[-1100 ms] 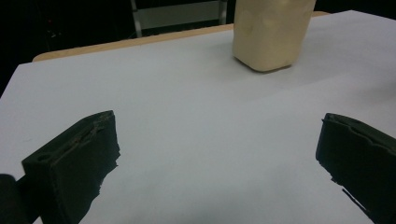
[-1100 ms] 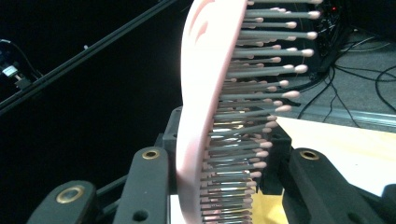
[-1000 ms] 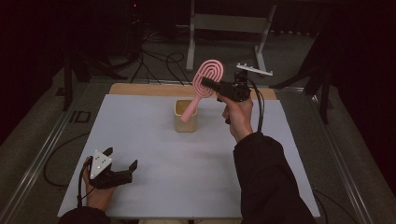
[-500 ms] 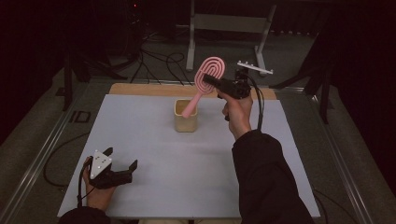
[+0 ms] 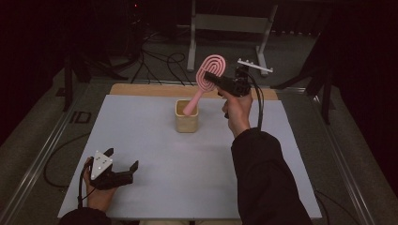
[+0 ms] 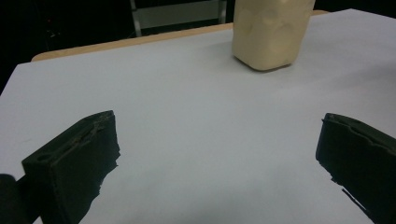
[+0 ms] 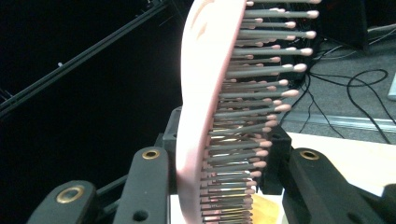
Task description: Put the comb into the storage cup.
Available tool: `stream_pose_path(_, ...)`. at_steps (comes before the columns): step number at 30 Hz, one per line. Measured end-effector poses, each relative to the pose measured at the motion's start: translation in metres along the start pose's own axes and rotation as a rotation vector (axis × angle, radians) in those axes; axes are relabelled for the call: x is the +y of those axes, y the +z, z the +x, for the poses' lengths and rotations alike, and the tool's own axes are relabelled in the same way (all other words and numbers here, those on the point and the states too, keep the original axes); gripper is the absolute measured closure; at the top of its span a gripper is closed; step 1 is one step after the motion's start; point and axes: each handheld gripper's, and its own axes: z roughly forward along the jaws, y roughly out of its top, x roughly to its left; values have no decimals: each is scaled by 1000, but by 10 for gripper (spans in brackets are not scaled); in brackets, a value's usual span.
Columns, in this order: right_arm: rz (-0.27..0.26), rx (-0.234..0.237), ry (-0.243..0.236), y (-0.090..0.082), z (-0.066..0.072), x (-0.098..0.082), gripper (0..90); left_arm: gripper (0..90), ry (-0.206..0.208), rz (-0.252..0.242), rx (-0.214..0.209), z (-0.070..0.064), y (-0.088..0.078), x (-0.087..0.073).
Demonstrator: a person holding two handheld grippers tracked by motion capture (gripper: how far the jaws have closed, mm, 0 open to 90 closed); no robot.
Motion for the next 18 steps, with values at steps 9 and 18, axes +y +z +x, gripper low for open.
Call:
stream_pose_path(9,-14,-17,-3,4,-2,2,641,2,-1,-1,0,0,0,0)
stream_pose_path(18,-17,-47,-5,9,-8,2,640,2,-1,-3,-1,0,0,0)
